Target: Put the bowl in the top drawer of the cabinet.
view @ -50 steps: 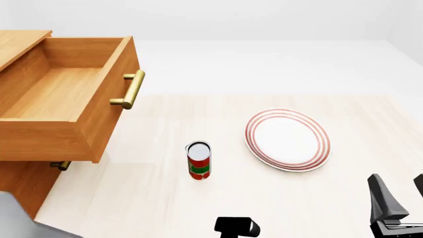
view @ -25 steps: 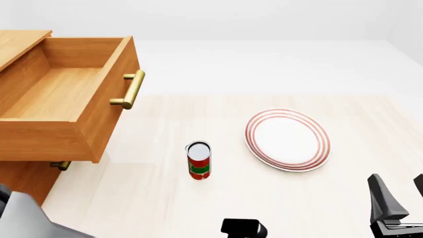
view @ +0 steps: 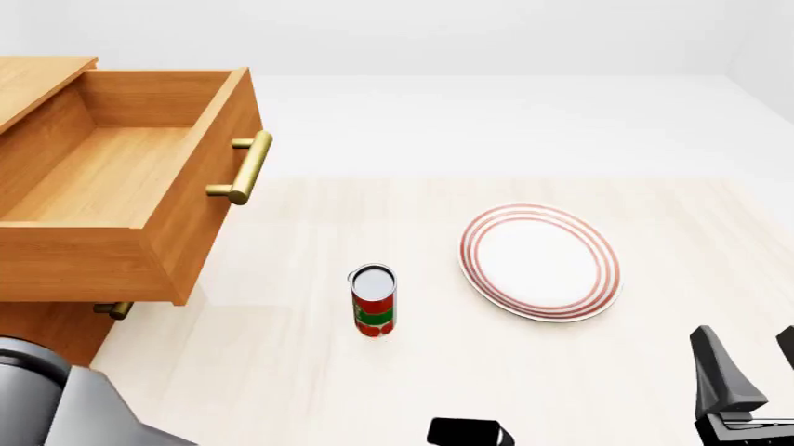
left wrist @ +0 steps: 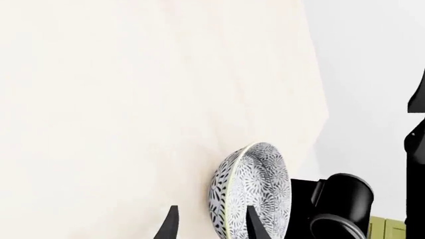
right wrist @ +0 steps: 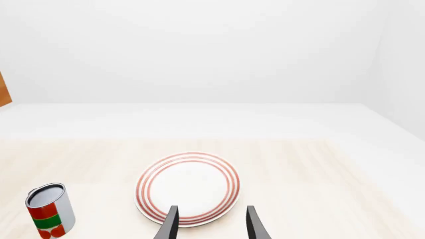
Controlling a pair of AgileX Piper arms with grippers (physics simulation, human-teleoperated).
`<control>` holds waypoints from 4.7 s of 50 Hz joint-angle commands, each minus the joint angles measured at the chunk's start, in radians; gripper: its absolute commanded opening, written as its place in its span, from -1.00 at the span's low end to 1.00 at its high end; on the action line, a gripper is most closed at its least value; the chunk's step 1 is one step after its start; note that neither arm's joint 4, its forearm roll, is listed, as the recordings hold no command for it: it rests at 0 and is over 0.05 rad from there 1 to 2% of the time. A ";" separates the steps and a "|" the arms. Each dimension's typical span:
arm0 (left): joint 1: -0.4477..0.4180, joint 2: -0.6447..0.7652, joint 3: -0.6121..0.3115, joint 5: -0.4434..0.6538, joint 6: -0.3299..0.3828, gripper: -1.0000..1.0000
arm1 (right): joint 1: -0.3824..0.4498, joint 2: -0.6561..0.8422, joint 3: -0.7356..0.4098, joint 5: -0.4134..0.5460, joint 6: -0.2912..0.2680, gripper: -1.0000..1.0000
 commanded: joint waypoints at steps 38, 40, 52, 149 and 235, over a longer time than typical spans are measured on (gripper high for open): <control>0.101 -0.077 -0.016 0.096 0.082 -1.00 | 0.000 0.000 0.000 0.000 0.000 1.00; 0.109 -0.090 -0.014 0.104 0.088 -1.00 | 0.000 0.000 0.000 0.000 0.000 1.00; 0.158 -0.160 -0.020 0.167 0.129 -1.00 | 0.000 0.000 0.000 0.000 0.000 1.00; 0.452 -0.592 -0.290 0.694 0.325 -1.00 | 0.000 0.000 0.000 0.000 0.000 1.00; 0.847 -0.879 -0.400 0.916 0.402 -1.00 | 0.000 0.000 0.000 0.000 0.000 1.00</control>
